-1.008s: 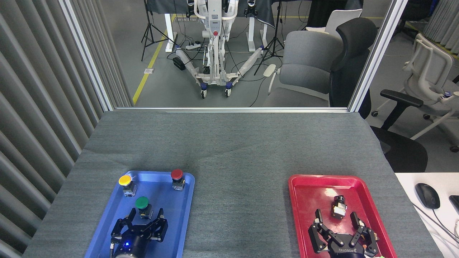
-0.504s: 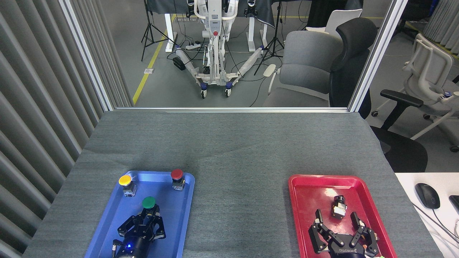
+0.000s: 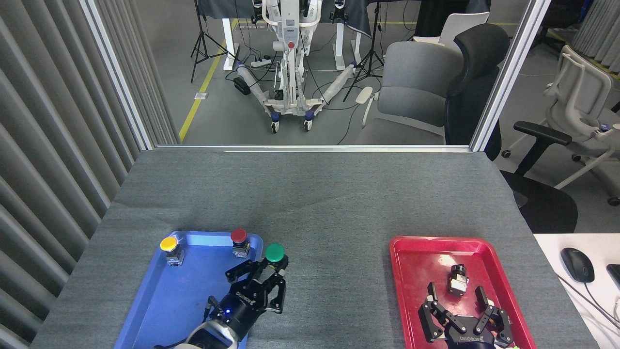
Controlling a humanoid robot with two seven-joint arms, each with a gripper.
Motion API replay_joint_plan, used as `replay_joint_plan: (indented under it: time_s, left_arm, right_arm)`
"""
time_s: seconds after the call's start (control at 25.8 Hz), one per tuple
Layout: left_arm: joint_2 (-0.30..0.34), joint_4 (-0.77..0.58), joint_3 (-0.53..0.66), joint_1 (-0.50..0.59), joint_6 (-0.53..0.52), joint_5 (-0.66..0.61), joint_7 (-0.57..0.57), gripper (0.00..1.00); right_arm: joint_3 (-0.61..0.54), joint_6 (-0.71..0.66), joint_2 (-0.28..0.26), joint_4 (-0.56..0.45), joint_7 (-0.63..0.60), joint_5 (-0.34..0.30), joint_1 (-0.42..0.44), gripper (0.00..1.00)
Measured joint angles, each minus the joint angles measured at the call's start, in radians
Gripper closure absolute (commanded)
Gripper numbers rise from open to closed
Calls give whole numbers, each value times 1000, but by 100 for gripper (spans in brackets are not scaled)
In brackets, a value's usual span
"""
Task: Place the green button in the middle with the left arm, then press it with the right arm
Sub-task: 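Carry the green button off the blue tray toward the table middle, then set the green button down, release, and withdraw the left gripper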
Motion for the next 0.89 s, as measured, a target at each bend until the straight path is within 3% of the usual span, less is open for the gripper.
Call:
replay_joint_plan:
  time_s: [0.23,0.58,0.62,0.7,0.89]
  left_arm:
    - [-95,246,-147,-138,-39,-1,1,100]
    - [-134,430,-202,-190,-7,-3,3,100]
    - [-135,435,-203,-191,-5,-3,4,84]
    - [-136,440,-204,-191,0,-4,6,3]
    - [-138,432,-200,-192,20,4,11,0]
  right_arm:
    - [-4,0,1,0,0,0,1,0]
    - [-3,0,3,2,-2,-2,1,0]
    - [-2,0,4,3,-3,-2,1,0]
    - [0,1,6,3,-5,-2,1,0]
    - [11,6,7,3,-1,-2,8,0]
